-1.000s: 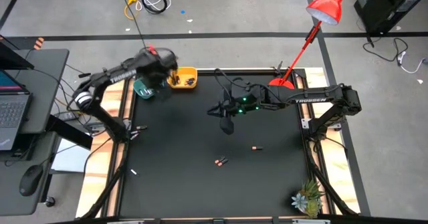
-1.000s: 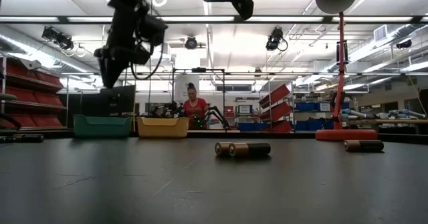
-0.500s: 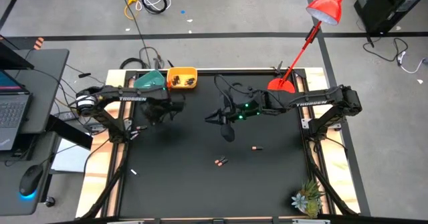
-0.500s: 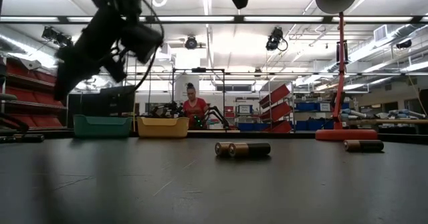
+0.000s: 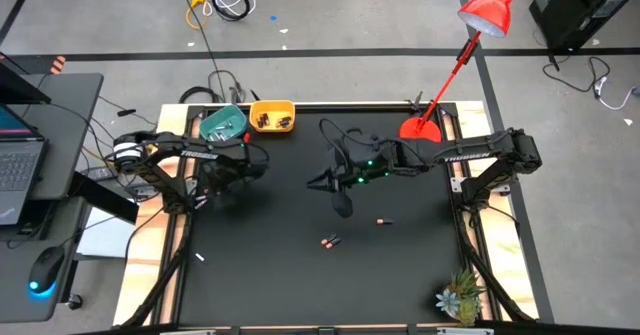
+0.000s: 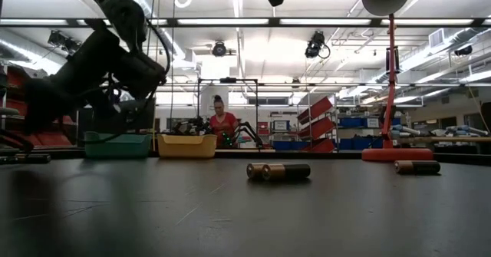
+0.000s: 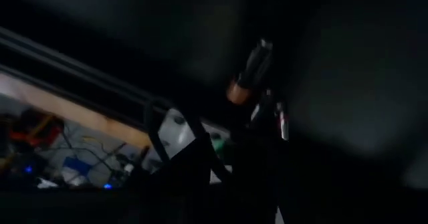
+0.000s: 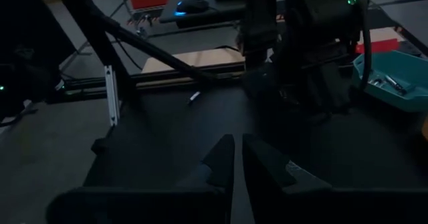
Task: Sort batteries
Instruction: Put the black battery into the yellow bin, then put the top silver battery into the blue bin
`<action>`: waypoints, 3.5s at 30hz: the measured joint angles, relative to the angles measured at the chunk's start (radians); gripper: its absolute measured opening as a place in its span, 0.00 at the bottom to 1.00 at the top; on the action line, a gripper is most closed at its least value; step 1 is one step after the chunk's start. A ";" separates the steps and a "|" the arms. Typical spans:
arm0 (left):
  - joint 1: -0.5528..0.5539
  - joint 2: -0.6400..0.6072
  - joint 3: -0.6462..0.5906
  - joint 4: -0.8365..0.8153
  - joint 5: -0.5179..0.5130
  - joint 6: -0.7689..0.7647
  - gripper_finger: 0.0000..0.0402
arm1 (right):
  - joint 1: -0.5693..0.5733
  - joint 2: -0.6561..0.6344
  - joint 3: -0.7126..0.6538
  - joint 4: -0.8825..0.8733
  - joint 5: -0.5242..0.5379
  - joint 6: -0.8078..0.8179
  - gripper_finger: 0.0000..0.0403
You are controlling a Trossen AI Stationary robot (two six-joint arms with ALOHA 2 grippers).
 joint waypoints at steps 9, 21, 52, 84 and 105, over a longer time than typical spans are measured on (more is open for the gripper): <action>0.000 0.000 0.000 0.118 -0.008 0.113 0.37 | -0.003 0.000 0.000 0.000 0.003 0.000 0.10; 0.000 0.155 -0.001 0.140 -0.006 0.113 0.37 | -0.017 0.000 0.000 0.000 0.003 0.005 0.10; -0.001 0.213 0.330 0.363 -0.068 0.169 0.10 | -0.036 0.000 0.000 -0.009 -0.008 -0.009 0.10; 0.529 0.279 0.666 0.451 0.014 0.152 0.42 | -0.091 0.000 0.000 -0.009 0.014 0.011 0.10; -0.153 -0.021 0.655 0.300 -0.112 -0.111 0.39 | 0.030 -0.021 0.000 -0.136 -0.002 -0.004 0.10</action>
